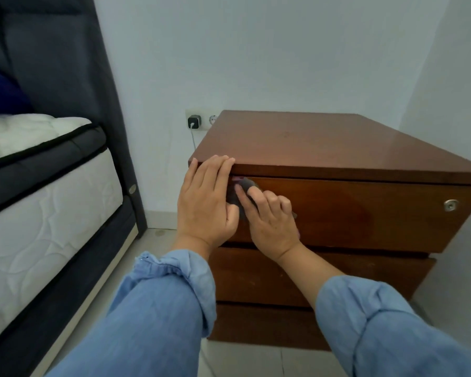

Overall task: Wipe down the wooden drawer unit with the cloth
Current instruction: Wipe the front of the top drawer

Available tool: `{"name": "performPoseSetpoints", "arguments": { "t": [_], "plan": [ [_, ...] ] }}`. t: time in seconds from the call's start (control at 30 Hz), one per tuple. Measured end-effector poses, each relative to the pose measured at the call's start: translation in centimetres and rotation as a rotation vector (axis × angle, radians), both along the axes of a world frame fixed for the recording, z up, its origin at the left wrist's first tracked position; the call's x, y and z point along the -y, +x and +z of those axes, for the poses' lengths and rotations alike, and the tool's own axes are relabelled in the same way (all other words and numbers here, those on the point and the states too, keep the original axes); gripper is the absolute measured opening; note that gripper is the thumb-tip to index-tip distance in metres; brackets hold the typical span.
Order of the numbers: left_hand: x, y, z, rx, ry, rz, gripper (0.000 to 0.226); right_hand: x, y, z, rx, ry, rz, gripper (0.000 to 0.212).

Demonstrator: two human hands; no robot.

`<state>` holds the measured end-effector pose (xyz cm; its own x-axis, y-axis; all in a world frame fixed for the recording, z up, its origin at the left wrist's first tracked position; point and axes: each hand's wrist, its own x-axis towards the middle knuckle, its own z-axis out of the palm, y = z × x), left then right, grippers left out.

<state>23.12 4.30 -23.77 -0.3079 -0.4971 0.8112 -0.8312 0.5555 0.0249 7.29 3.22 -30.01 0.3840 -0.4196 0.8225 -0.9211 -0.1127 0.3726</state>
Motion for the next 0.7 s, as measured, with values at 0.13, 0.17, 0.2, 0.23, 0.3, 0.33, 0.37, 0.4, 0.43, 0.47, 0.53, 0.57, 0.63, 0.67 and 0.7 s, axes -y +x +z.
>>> {"name": "performPoseSetpoints", "arguments": {
  "t": [0.13, 0.17, 0.2, 0.23, 0.3, 0.33, 0.37, 0.4, 0.43, 0.47, 0.53, 0.57, 0.63, 0.67, 0.7],
  "plan": [
    [0.0, -0.3, -0.3, -0.011, 0.039, 0.029, 0.069, 0.3, 0.3, -1.0, -0.209, 0.098, 0.12, 0.052],
    [-0.1, -0.3, -0.2, -0.007, 0.054, 0.029, 0.069, 0.2, 0.3, -1.5, -0.268, 0.142, 0.15, 0.054],
    [-0.4, -0.3, -0.1, -0.006, 0.064, 0.025, 0.069, -0.1, 0.1, -1.8, -0.322, 0.19, 0.174, 0.059],
    [-0.6, -0.4, 0.1, -0.013, 0.073, 0.02, 0.068, -0.4, -0.2, -2.1, -0.358, 0.24, 0.186, 0.064],
    [-1.1, 0.1, -0.1, -0.102, 0.111, 0.033, 0.067, -1.5, -0.7, -2.5, -0.363, 0.295, 0.185, 0.07],
    [-1.1, 0.3, -0.5, -0.207, 0.154, 0.048, 0.067, -2.0, -1.2, -2.7, -0.332, 0.297, 0.167, 0.069],
    [-1.4, 0.5, -0.9, -0.335, 0.206, 0.073, 0.066, -2.7, -1.5, -2.6, -0.271, 0.276, 0.155, 0.067],
    [-1.8, 0.7, -1.5, -0.472, 0.275, 0.087, 0.065, -3.3, -2.0, -2.1, -0.193, 0.24, 0.147, 0.065],
    [-2.2, 0.7, -2.2, -0.587, 0.352, 0.084, 0.063, -3.6, -2.5, -1.3, -0.111, 0.203, 0.138, 0.063],
    [-2.7, 0.6, -2.8, -0.665, 0.432, 0.064, 0.061, -3.7, -2.9, -0.3, -0.041, 0.168, 0.129, 0.063],
    [-3.5, 0.2, -4.1, -0.765, 0.586, 0.02, 0.055, -3.5, -3.5, 2.3, 0.051, 0.121, 0.114, 0.063],
    [-3.6, 0.0, -4.8, -0.809, 0.656, 0.006, 0.054, -3.3, -3.6, 3.6, 0.081, 0.11, 0.117, 0.063],
    [-3.6, -0.1, -6.3, -0.887, 0.763, -0.014, 0.055, -2.6, -3.2, 5.3, 0.106, 0.109, 0.136, 0.062],
    [-3.3, -0.1, -7.2, -0.923, 0.792, -0.011, 0.058, -2.2, -2.6, 5.6, 0.095, 0.114, 0.15, 0.063],
    [-3.0, 0.0, -8.2, -0.957, 0.812, -0.013, 0.06, -1.8, -1.9, 5.6, 0.069, 0.118, 0.16, 0.064]
  ]
}}
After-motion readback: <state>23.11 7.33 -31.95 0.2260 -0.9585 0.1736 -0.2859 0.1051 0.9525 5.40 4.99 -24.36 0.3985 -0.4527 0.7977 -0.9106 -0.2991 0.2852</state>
